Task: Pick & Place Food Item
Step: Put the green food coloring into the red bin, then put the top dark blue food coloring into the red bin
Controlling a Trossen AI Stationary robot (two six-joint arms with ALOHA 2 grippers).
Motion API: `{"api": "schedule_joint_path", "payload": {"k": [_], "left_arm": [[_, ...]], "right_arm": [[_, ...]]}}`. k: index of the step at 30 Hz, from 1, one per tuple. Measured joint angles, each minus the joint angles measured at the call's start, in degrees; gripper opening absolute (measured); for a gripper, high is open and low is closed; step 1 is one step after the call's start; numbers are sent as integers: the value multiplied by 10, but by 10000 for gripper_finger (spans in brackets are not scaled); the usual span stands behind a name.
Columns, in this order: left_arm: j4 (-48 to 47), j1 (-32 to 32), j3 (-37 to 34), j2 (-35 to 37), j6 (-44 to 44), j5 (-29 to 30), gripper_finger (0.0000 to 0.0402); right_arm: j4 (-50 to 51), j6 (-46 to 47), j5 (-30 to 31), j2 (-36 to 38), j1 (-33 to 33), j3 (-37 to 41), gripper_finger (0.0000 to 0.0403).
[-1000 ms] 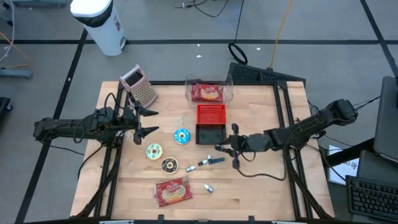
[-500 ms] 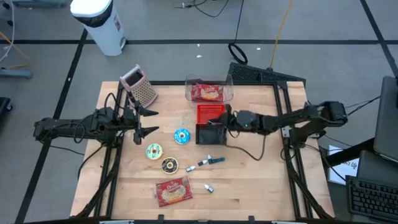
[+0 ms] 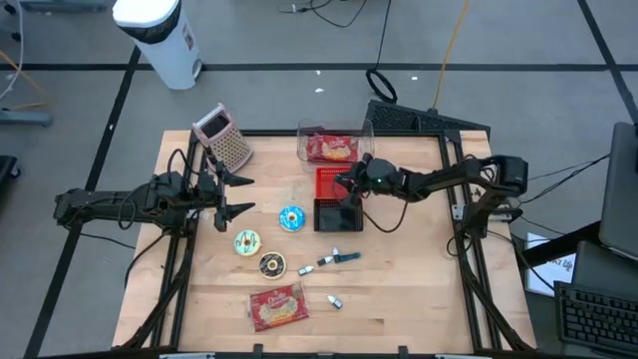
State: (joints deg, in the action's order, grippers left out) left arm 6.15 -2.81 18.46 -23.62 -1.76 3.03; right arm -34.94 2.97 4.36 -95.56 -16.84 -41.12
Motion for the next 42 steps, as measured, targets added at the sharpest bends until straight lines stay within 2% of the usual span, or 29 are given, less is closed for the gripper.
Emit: {"api": "schedule_joint_path", "payload": {"k": [7,26,42], "left_arm": [[0,0,0,0,0,0,310],[0,0,0,0,0,0,310],[0,0,0,0,0,0,310]], "right_arm": [[15,8,-1,-23,0,0,74],[7,9,0,-24,2,0,77],[-28,29,0,-24,21,0,155]]}}
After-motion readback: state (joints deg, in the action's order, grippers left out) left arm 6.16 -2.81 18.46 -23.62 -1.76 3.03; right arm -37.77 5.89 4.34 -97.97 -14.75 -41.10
